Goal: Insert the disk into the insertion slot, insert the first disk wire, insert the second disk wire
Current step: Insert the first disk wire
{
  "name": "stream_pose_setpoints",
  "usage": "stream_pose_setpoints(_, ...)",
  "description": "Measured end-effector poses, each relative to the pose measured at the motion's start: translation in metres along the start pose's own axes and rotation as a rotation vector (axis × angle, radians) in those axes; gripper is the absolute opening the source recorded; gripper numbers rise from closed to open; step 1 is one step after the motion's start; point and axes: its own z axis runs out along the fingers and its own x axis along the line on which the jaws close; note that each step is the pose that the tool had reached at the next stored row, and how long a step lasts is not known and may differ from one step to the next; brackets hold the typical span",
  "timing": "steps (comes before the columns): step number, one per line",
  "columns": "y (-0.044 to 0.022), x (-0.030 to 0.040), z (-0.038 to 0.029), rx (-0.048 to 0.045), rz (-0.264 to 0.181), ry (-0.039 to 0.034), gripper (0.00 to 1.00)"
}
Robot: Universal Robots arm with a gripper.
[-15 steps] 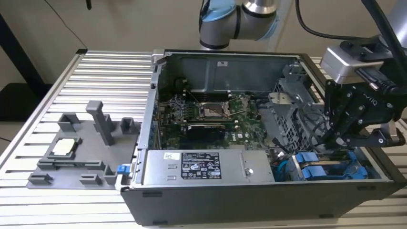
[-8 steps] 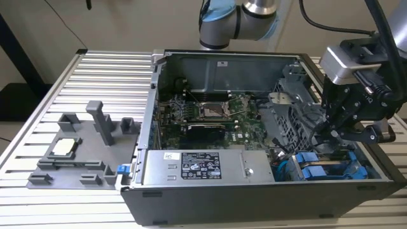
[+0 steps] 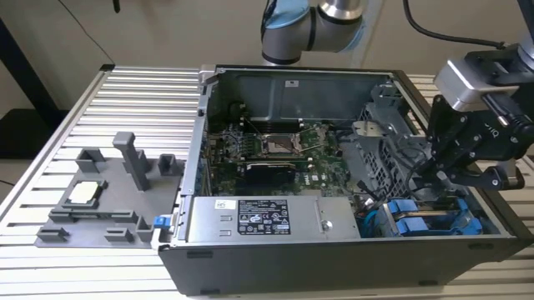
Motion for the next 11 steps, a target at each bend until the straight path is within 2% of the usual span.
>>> stream_pose_setpoints(7, -0.0033, 0.0114, 0.0066, 0.0003, 0.004, -0.0004, 0.16)
stream_pose_setpoints(11, -0.0043, 0.0146, 0.0127, 0.0022, 0.016, -0.0041, 0.16)
